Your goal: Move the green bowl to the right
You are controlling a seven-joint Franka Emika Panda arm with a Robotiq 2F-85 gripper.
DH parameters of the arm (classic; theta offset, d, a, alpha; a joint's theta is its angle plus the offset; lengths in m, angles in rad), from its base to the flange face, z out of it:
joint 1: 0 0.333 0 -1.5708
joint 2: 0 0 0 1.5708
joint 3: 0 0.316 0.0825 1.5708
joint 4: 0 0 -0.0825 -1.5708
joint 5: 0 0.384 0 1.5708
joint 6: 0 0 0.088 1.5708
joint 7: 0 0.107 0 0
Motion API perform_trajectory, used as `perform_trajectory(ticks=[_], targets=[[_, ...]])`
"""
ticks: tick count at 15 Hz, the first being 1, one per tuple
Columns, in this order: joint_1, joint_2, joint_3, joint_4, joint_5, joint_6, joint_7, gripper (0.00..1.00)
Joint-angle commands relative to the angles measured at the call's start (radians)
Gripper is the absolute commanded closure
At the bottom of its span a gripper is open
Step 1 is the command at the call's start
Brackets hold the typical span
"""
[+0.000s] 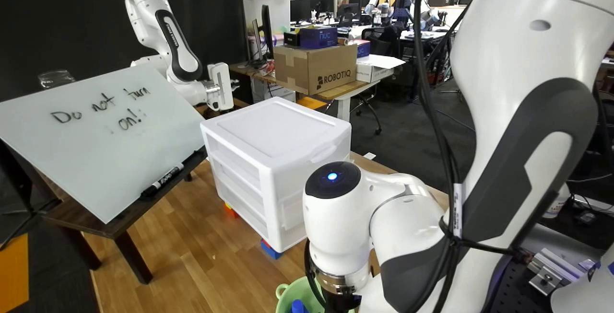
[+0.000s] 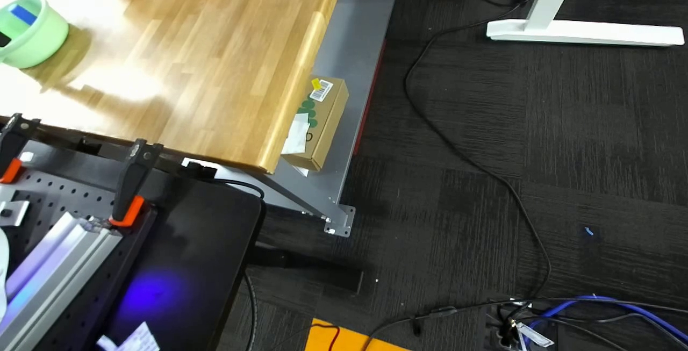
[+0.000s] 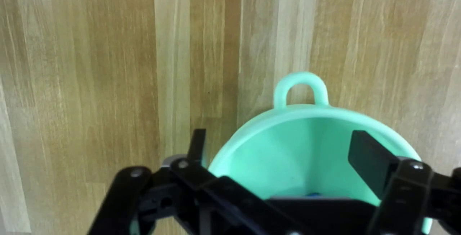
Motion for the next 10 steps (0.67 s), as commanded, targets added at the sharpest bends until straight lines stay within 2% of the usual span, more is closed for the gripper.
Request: perform_trajectory(ticks=[1, 10], targets=[[0.005, -0.042, -0.021, -0.046, -0.032, 0.038, 0.039, 0.00], [-0.115, -0.010, 0.032, -0.053, 0.071, 0.064, -0.136, 0.00]])
